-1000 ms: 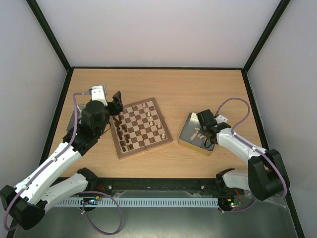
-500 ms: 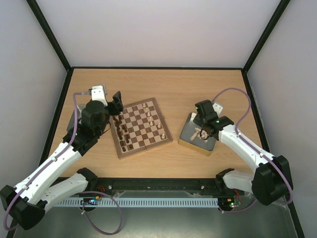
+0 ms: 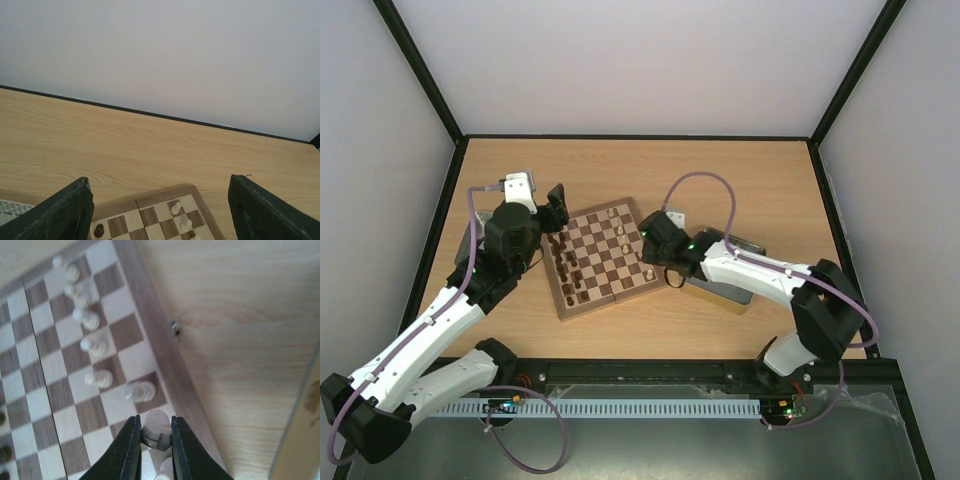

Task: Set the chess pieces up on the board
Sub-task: Place the chess piece on the chessboard.

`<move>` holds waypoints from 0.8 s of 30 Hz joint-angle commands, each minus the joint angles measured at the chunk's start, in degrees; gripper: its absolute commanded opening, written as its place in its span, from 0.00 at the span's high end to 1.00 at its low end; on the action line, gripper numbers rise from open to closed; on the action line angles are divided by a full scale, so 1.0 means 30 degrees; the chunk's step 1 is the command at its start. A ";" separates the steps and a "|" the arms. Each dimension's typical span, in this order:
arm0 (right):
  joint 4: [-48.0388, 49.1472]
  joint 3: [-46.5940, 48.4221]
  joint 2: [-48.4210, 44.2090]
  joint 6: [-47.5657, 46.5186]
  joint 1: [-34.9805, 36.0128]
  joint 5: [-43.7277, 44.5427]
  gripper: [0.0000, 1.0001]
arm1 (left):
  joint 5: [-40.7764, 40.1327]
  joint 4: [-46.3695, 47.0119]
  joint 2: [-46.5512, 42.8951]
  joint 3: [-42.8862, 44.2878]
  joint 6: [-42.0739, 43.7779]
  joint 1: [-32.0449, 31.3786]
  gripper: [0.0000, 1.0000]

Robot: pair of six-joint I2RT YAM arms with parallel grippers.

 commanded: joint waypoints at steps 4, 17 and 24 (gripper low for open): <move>0.0131 0.0792 0.1525 -0.0343 0.1567 0.0561 0.87 | -0.0084 0.0403 0.0135 -0.0275 -0.0103 0.0130 0.25; 0.0381 0.0975 0.3052 -0.0682 0.1856 0.1299 0.87 | -0.0106 0.0346 0.0149 -0.0282 -0.0118 0.0122 0.25; 0.0574 0.1014 0.3454 -0.0789 0.2026 0.1269 0.85 | -0.0090 0.0366 0.0170 -0.0300 -0.0103 0.0136 0.25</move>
